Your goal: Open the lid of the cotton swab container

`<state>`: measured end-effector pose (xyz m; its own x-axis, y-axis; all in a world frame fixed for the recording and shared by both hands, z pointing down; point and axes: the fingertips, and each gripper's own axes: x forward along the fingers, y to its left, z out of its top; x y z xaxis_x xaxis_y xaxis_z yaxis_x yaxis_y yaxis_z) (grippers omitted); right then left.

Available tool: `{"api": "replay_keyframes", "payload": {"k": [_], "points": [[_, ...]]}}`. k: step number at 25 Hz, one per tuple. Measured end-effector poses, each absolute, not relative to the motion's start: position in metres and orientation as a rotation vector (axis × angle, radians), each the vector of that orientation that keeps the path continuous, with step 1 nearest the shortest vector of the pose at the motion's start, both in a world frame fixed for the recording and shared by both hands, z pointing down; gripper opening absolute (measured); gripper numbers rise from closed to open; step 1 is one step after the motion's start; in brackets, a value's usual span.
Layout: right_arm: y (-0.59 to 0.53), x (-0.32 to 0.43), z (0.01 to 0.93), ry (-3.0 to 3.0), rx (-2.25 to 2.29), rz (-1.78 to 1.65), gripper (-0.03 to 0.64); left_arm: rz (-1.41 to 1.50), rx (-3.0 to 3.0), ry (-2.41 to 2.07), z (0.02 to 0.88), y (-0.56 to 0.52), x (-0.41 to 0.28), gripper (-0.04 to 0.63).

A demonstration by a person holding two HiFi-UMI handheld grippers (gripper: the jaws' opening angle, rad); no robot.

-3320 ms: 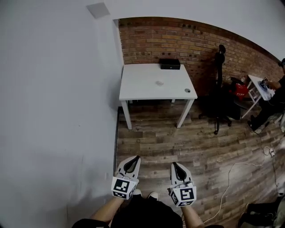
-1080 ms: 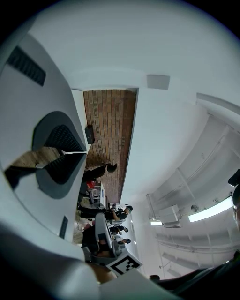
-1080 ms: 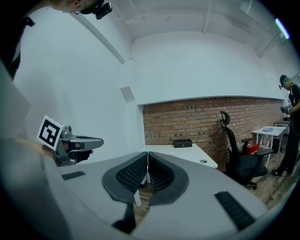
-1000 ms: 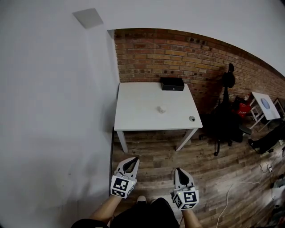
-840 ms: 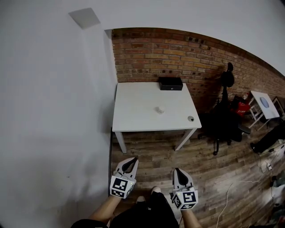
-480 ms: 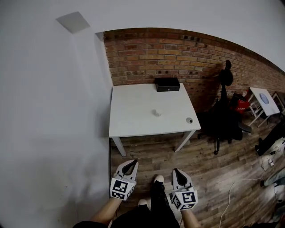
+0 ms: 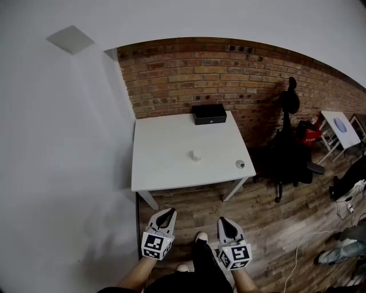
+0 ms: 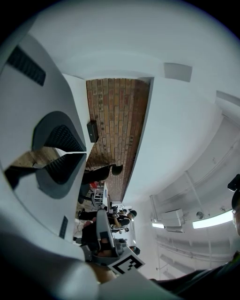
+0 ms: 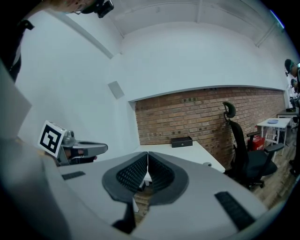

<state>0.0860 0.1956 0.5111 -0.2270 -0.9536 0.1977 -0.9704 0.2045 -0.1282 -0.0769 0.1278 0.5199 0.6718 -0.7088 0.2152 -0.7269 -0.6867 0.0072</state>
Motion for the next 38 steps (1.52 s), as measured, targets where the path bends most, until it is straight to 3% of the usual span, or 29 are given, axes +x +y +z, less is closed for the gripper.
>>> {"api": "replay_keyframes", "payload": {"k": [23, 27, 34, 38], "points": [[0.017, 0.187, 0.515, -2.463, 1.782, 0.410, 0.021, 0.363, 2.679, -1.337, 0.553, -0.023, 0.026, 0.026], [0.005, 0.189, 0.517, -2.468, 1.764, 0.427, 0.021, 0.371, 2.663, -1.331, 0.562, -0.037, 0.038, 0.090], [-0.016, 0.185, 0.517, -2.468, 1.745, 0.421, 0.021, 0.372, 2.651, -1.387, 0.581, -0.069, 0.053, 0.255], [-0.033, 0.183, 0.519, -2.450, 1.752, 0.399, 0.021, 0.372, 2.615, -1.428, 0.604, -0.094, 0.057, 0.296]]}}
